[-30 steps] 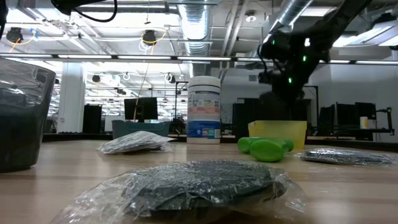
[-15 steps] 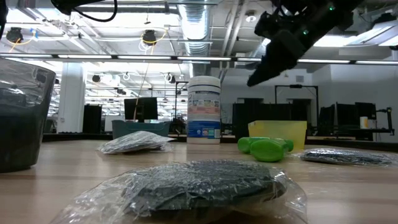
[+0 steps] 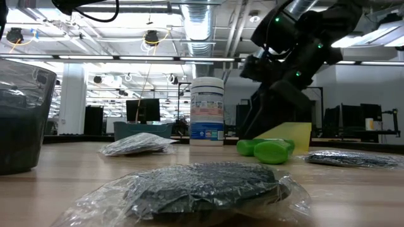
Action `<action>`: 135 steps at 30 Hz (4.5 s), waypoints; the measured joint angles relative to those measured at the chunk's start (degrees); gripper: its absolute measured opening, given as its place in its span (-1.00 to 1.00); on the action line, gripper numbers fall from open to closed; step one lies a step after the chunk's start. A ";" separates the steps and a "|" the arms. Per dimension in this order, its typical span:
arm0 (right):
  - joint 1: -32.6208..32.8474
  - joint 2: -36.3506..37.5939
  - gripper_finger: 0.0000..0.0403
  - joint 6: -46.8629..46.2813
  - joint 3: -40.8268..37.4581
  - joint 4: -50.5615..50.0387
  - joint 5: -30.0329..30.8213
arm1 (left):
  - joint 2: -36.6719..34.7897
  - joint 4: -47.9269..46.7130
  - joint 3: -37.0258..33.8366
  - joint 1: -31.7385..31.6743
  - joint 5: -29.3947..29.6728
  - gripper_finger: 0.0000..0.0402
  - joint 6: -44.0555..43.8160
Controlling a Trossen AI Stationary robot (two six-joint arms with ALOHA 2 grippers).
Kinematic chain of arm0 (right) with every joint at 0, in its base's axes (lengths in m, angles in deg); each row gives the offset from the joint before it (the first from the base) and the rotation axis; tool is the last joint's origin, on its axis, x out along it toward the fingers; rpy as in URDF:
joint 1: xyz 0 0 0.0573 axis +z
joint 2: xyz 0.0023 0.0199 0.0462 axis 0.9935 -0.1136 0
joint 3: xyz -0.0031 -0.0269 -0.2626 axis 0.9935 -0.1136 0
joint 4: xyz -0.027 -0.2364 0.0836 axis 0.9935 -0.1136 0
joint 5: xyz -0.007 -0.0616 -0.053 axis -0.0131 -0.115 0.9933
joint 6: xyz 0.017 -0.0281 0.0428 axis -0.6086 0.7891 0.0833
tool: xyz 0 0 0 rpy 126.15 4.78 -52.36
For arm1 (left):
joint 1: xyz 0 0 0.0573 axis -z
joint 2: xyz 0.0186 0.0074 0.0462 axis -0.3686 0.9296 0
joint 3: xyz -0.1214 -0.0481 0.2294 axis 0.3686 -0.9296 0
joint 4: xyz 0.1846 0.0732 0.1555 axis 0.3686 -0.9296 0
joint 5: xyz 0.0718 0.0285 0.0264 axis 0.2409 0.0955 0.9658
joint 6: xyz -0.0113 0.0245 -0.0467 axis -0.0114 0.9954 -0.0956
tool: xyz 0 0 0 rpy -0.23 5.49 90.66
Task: Pick & Place Travel size toiletries
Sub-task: Put the green shampoo bottle into the yellow bin
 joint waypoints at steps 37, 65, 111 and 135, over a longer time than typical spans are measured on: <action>0.29 1.75 0.50 6.89 -0.31 -8.74 -2.93 | 0.00 -0.09 0.00 -0.02 -0.20 0.13 0.02; -2.94 1.16 -0.45 3.31 0.41 -6.54 -2.91 | 0.00 -0.04 0.00 -0.02 -0.09 0.13 0.22; -29.29 11.32 0.32 -0.57 1.04 -19.87 18.85 | -0.01 0.02 0.00 0.00 -0.07 0.13 0.02; 8.33 12.37 0.57 6.82 2.91 -4.32 -2.09 | -0.02 0.21 0.00 0.00 -0.20 0.13 0.02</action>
